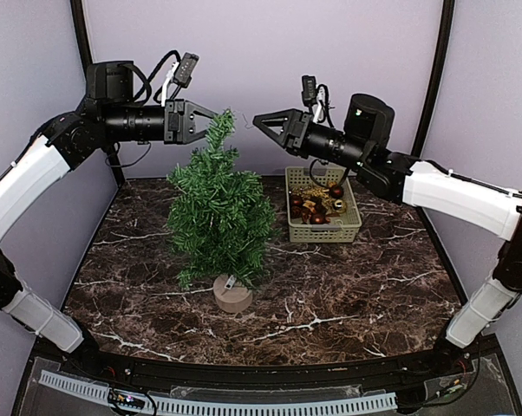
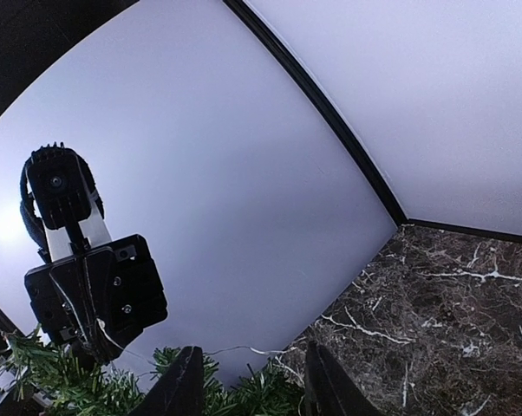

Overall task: Decorate the small christmas tree
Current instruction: Wrap the side of the string light in the gap of the branches.

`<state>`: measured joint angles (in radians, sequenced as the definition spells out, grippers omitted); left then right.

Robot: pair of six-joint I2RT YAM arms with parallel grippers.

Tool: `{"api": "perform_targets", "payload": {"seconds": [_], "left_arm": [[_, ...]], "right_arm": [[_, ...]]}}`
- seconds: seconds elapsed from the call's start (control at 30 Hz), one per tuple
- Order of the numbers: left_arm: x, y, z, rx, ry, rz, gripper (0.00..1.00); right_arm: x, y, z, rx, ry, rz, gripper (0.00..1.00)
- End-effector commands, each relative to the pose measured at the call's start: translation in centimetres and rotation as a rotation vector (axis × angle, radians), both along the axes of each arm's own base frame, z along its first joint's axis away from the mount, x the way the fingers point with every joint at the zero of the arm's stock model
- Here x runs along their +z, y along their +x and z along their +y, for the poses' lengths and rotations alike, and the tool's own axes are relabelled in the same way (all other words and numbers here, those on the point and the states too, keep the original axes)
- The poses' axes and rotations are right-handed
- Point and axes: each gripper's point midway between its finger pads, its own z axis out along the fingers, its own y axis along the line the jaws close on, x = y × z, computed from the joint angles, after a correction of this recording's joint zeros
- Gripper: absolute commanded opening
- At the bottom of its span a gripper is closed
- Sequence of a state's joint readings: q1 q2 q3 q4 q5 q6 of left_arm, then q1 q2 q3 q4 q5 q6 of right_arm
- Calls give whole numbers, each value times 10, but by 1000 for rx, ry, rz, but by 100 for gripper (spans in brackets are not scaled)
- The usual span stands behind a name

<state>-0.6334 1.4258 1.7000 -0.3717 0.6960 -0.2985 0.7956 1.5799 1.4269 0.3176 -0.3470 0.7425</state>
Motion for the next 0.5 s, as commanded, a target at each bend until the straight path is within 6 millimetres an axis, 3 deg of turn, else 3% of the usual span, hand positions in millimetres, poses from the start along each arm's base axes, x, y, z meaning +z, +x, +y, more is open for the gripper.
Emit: {"api": "perform_targets", "payload": {"seconds": [0.0,0.47], "left_arm": [[14,-13,4,-18,-31,-43,0],[15,-14,5,-19,-31,-46,0]], "right_arm": [[21,5,-2,-12,41,-43,40],[14,18,-2,-45,32,-27,22]]}}
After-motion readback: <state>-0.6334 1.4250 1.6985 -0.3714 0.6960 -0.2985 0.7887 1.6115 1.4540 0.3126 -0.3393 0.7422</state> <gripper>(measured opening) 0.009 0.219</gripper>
